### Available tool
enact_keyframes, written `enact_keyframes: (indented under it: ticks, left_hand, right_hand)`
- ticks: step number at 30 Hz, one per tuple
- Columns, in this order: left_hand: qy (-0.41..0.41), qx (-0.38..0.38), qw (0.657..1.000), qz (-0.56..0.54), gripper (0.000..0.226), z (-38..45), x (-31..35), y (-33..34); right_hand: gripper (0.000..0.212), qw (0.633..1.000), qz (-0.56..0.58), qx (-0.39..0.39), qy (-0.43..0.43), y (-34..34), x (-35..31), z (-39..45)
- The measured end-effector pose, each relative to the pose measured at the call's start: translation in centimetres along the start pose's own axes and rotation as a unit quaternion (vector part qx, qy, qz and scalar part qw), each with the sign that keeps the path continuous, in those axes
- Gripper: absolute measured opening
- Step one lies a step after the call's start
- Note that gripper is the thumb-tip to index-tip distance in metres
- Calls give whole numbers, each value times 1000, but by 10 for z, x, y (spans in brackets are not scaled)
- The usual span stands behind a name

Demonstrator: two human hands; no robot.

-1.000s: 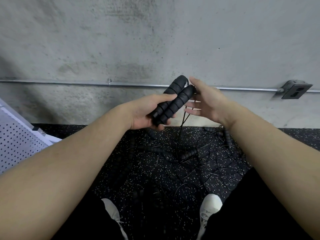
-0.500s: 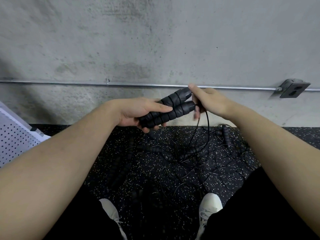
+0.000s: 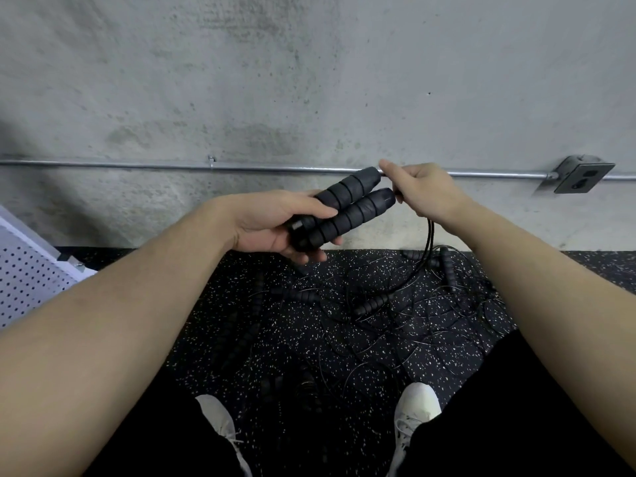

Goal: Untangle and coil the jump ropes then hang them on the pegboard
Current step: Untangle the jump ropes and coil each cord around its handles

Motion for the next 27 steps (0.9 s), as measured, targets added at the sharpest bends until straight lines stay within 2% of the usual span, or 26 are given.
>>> enact_keyframes:
  ticks: [3, 7, 11, 15, 18, 20, 22, 27]
  left_hand:
    - [-7, 8, 998, 61, 36, 3, -1, -2]
    - [21, 83, 994, 71, 44, 12, -1, -9]
    - [95, 206, 974, -13, 41, 24, 1, -25]
    - [132, 294, 922, -215, 35, 27, -1, -45]
    - [126, 312, 879, -337, 31, 31, -8, -53]
    - [122, 309, 869, -366, 28, 36, -13, -51]
    - [115, 298, 873, -369, 33, 41, -17, -45]
    - [109, 258, 905, -319, 41, 47, -17, -31]
  right_hand:
    - [60, 1000, -17, 7, 0, 0, 0, -1]
    - [43, 1000, 24, -15, 10, 8, 4, 1]
    - [35, 996, 70, -39, 32, 18, 8, 1]
    - [33, 994, 86, -62, -27, 29, -4, -5]
    - [33, 993, 48, -78, -73, 39, -21, -14]
    - [34, 984, -30, -122, -124, 49, -36, -25]
    - [31, 970, -88, -164, -155, 60, -47, -34]
    - [28, 955, -89, -208, -193, 81, -53, -40]
Point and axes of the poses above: each hand's wrist, its own z-axis towards the middle knuckle, its own y-axis out of the palm, x = y × z, the point moved 5 cm from there along z, towards the middle knuckle, and after that the axes turned 1 degree about -z, right-handed, at the moved point
